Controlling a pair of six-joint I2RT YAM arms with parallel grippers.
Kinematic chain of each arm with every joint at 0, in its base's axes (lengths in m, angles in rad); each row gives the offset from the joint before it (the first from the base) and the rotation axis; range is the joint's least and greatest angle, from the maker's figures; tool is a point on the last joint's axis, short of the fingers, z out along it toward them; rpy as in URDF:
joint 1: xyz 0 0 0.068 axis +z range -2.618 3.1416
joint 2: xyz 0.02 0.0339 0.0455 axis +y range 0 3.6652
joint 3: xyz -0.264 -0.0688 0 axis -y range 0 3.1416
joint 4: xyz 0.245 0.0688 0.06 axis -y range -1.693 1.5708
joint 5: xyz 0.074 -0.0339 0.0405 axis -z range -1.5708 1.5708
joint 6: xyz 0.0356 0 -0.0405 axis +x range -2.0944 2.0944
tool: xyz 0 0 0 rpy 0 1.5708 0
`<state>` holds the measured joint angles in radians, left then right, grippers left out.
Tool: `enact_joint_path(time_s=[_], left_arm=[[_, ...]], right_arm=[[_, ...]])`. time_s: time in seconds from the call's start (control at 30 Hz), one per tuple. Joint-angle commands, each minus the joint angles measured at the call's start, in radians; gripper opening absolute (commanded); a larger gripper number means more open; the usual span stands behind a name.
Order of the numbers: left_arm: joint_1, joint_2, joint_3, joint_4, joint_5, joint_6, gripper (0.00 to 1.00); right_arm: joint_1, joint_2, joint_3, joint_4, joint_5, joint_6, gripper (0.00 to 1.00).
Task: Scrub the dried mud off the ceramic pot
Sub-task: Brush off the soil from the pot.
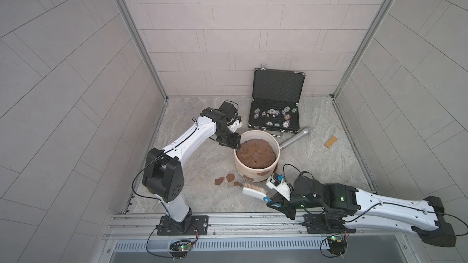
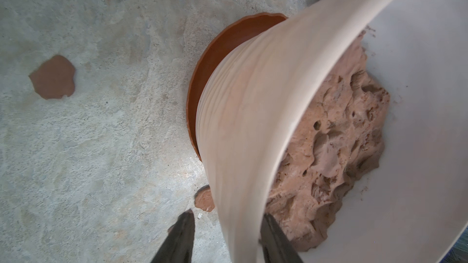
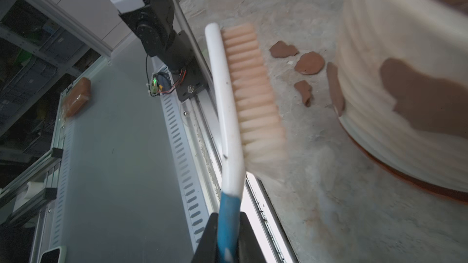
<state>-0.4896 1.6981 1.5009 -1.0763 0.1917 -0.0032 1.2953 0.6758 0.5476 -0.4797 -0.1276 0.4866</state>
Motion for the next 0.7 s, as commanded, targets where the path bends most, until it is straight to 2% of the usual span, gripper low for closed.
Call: enact_joint_path(time_s=[0.0,0.17,0.33,0.53,0.67], left_arm=[[-0.014,0.027,0.041,-0.030,-0.030,0.015,0.44],[-0.017,0.044,0.060,-0.046,-0.011,0.008,0.48],[-0.018,0.031,0.058,-0.047,-0.017,0.011,0.50],[-0.017,0.033,0.056,-0.049,0.002,0.012,0.50],[-0.017,0.040,0.065,-0.055,0.006,0.014,0.50]], right_arm=[[-0.002,-0.002,-0.011,-0.012,0.154,0.066,0.00],[-0.003,0.153,0.027,0.000,0.193,0.078,0.00],[-0.053,0.203,0.002,0.030,0.288,0.122,0.00],[-0.145,0.237,-0.025,0.110,0.227,0.097,0.00],[-0.186,0.344,-0.027,0.122,0.131,0.093,0.00]])
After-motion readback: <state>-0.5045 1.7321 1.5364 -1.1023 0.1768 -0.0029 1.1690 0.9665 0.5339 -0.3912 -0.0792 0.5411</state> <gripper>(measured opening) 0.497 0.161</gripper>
